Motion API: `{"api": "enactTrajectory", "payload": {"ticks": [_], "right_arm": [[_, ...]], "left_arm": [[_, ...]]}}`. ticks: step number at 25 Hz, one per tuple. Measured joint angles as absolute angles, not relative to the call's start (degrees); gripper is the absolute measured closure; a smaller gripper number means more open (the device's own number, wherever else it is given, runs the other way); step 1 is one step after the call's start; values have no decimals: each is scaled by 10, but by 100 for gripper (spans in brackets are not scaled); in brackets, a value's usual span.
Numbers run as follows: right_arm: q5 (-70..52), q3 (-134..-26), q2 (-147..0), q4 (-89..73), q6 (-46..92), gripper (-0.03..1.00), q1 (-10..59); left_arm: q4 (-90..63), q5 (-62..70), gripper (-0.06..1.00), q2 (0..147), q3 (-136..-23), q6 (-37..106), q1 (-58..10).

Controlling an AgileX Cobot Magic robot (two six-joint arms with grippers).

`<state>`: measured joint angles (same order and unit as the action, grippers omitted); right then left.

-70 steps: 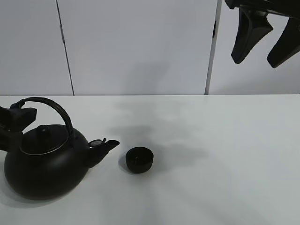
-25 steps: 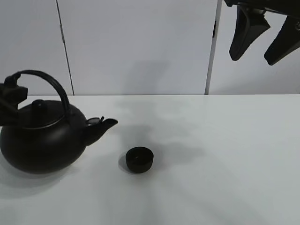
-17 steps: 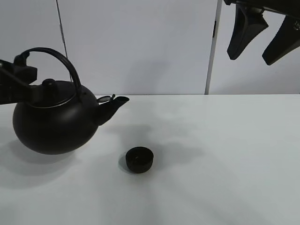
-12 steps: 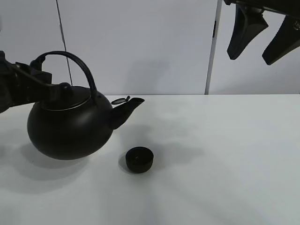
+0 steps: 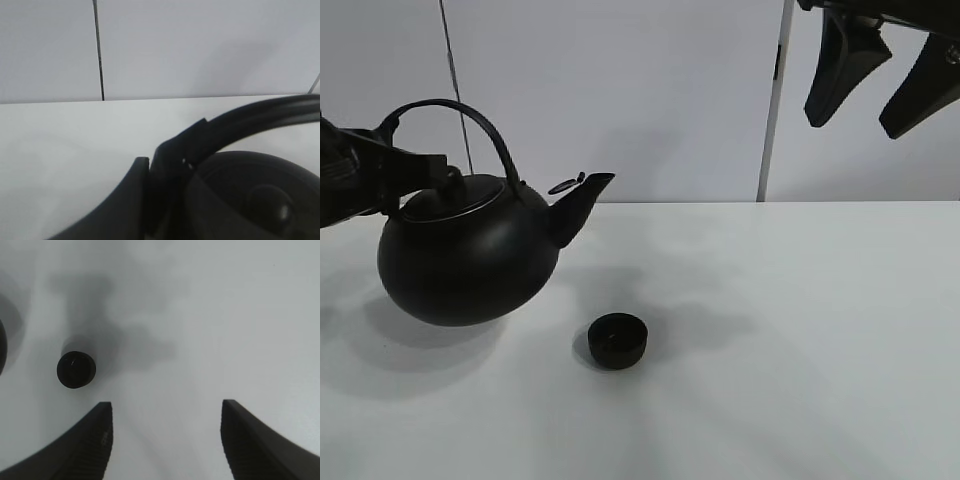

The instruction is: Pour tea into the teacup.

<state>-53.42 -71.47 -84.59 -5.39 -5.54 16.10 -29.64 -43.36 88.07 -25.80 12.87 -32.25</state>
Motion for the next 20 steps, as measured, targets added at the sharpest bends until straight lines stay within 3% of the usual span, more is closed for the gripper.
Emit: {"api": "enactTrajectory", "payload": {"ticks": [10, 20], "right_arm": [[-529, -715, -846, -54, -55, 54, 161], [-527, -715, -846, -54, -55, 54, 161]], "left_arm": [[-172, -431, 84, 881, -258, 182, -323], [-225, -438, 84, 943, -272, 179, -323]]}}
